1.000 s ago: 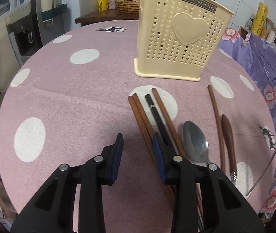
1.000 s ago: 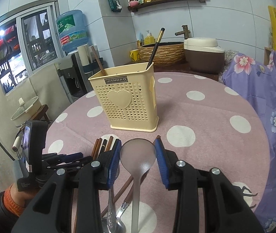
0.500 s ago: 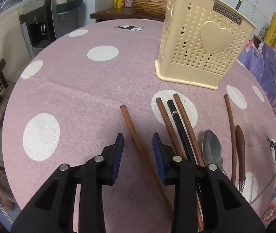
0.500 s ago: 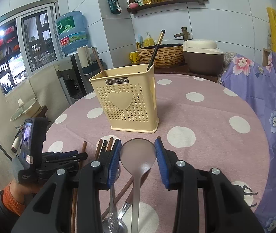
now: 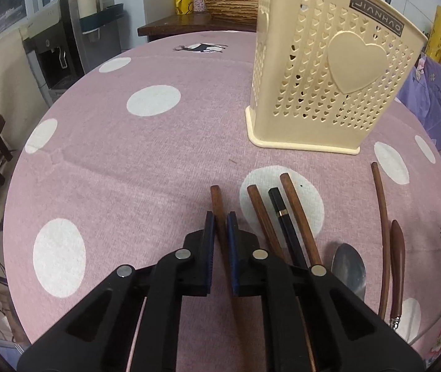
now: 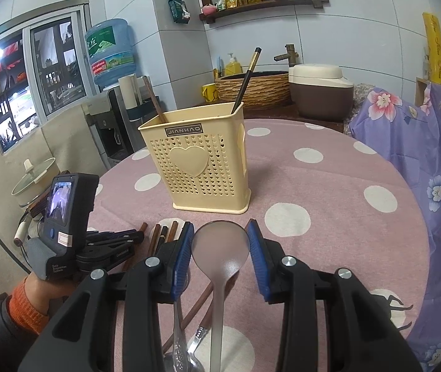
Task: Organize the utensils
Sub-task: 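Grasp a brown wooden chopstick with the left tool, then lift the spoon and chopstick and carry both above the beige holder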
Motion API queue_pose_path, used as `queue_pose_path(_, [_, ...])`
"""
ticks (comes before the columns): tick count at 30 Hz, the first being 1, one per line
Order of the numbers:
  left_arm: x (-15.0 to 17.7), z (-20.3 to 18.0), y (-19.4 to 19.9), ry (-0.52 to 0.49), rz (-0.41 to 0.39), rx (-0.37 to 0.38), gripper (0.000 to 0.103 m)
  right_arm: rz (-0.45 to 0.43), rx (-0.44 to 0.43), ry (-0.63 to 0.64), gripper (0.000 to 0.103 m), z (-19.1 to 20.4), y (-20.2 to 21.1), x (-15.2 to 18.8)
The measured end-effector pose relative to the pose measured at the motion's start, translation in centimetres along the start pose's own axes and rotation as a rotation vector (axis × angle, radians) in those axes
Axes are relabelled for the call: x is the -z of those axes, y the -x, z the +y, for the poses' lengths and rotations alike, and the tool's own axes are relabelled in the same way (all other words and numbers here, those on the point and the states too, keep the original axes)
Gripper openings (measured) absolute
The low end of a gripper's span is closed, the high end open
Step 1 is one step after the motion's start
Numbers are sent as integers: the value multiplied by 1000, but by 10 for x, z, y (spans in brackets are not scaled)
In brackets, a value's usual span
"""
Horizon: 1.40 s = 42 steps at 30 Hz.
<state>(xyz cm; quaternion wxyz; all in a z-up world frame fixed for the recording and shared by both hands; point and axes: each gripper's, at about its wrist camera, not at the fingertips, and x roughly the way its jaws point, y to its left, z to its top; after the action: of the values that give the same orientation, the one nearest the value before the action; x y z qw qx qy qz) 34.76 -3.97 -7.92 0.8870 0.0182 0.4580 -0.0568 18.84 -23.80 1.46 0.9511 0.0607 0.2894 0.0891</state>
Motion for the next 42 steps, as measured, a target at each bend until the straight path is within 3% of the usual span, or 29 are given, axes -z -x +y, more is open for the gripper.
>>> queue_pose_path(13, [3,-5,1,-33,1,-20,9,0,2,-2,37,2,0,2])
queue_pose_path(21, [2,-6,4,-41,-16,9,7,-5,10,-5,37,2,0,3])
queue_pose_path(28, [-24,7,60,1,-172,79,7,-26,13,-8,37,-1,4,-1])
queue_pose_path(36, [-50,22,142,9,-386,89,7,-62,15,-2,37,-3,14,-11])
queue_pose_path(42, [-53,30,162,28,-438,97,7,-65,15,14,37,-4,13,-19])
